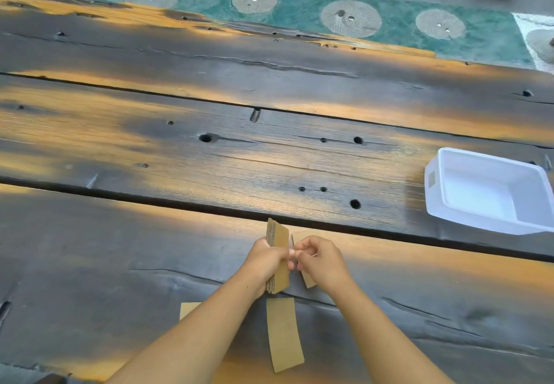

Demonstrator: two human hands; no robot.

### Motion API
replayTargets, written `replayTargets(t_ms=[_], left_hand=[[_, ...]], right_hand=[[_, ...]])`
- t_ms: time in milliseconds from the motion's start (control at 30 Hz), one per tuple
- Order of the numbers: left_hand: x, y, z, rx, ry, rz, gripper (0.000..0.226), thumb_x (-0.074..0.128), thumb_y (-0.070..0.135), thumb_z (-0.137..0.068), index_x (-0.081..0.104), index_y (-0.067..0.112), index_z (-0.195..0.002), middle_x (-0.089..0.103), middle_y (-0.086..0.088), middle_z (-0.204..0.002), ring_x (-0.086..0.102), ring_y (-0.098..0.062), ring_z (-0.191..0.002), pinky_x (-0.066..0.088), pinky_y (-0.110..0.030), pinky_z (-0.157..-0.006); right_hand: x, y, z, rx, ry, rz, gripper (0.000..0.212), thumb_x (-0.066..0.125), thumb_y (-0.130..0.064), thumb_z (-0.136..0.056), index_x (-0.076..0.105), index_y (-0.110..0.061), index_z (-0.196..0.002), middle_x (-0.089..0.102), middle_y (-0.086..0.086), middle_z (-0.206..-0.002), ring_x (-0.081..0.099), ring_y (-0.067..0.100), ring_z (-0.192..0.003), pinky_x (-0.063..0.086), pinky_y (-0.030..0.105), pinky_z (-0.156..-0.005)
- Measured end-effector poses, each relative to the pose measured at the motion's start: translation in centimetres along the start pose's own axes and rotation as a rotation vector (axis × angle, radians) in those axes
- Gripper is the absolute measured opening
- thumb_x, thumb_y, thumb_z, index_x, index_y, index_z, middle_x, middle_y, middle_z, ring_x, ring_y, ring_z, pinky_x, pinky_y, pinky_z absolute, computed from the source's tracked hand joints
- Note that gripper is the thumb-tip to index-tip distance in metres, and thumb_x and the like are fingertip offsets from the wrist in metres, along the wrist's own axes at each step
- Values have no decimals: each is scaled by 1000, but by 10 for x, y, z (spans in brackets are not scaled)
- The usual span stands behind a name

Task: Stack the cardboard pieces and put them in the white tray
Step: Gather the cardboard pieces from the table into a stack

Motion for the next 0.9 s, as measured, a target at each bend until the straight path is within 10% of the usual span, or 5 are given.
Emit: replayTargets(t_ms=[300,733,900], left_hand=[[13,-21,-18,-125,124,-29,31,63,7,-85,60,13,-114,68,-22,-107,66,-37,-97,56,-43,-74],[30,-31,-32,-210,135,129,33,67,4,-85,59,7,-117,73,-23,-111,70,-36,-99,58,-60,-89],[26,-25,-19,-166,124,160,27,64,3,-85,58,11,-110,77,-19,-108,74,-34,-100,58,-60,-88]], right_hand=[[-25,49,-21,195,140,127,54,59,-17,-90,48,-7,-143,61,13,-137,57,30,-124,44,31,-93],[-23,76,-38,319,165,5,10,58,-9,-85,58,-16,-78,61,-2,-74,57,19,-71,39,26,-55],[-28,67,-30,283,96,-88,23,62,-9,-87,52,-18,-68,63,2,-75,58,20,-73,52,37,-74]])
Point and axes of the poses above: each hand's wrist, its own z-axis away from the middle knuckle, its own x-axis out of the palm, y = z × x, the point moved 7 cm from there along -z, towards the middle knuckle
